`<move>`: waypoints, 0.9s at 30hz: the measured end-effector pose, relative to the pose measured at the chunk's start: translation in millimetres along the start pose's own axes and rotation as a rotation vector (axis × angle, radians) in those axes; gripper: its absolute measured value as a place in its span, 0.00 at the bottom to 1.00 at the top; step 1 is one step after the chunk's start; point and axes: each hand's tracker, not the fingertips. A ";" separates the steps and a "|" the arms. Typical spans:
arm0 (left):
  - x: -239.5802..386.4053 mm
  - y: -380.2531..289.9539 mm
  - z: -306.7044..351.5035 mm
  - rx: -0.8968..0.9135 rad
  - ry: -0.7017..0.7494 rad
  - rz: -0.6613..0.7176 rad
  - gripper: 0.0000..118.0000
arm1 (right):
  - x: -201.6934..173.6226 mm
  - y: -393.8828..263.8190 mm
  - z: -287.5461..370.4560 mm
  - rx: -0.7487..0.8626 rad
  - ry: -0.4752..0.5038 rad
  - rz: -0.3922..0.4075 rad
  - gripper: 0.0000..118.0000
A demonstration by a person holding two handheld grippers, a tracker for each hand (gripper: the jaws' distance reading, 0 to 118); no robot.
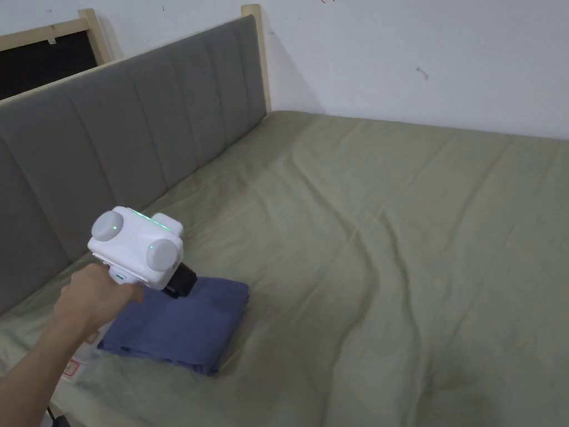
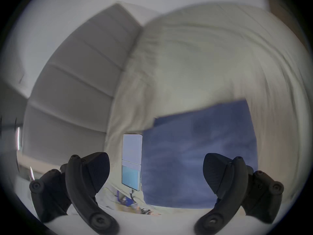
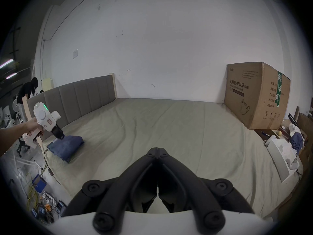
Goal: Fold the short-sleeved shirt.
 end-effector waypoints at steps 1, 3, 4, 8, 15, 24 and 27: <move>-4.8 0.0 9.0 0.033 -0.066 0.066 0.94 | 0.2 1.1 0.6 0.001 0.002 0.001 0.00; -6.2 -2.3 29.3 0.027 -0.183 0.148 0.94 | 2.5 4.5 2.6 0.007 0.014 -0.010 0.00; -4.4 -3.0 34.5 0.045 -0.222 0.173 0.89 | 3.8 6.5 4.9 0.014 0.014 -0.017 0.00; 27.7 -23.2 96.4 0.216 -0.270 0.153 0.08 | 11.9 15.6 18.3 0.051 0.011 -0.018 0.00; 93.0 -64.9 216.5 0.489 -0.400 0.253 0.00 | 47.2 31.1 45.4 0.102 -0.012 -0.013 0.00; 184.1 -85.2 348.0 0.755 -0.425 0.274 0.00 | 104.9 54.0 87.1 0.165 -0.051 -0.011 0.00; 210.2 -97.4 383.4 0.822 -0.451 0.296 0.00 | 123.4 61.8 99.8 0.196 -0.078 0.003 0.00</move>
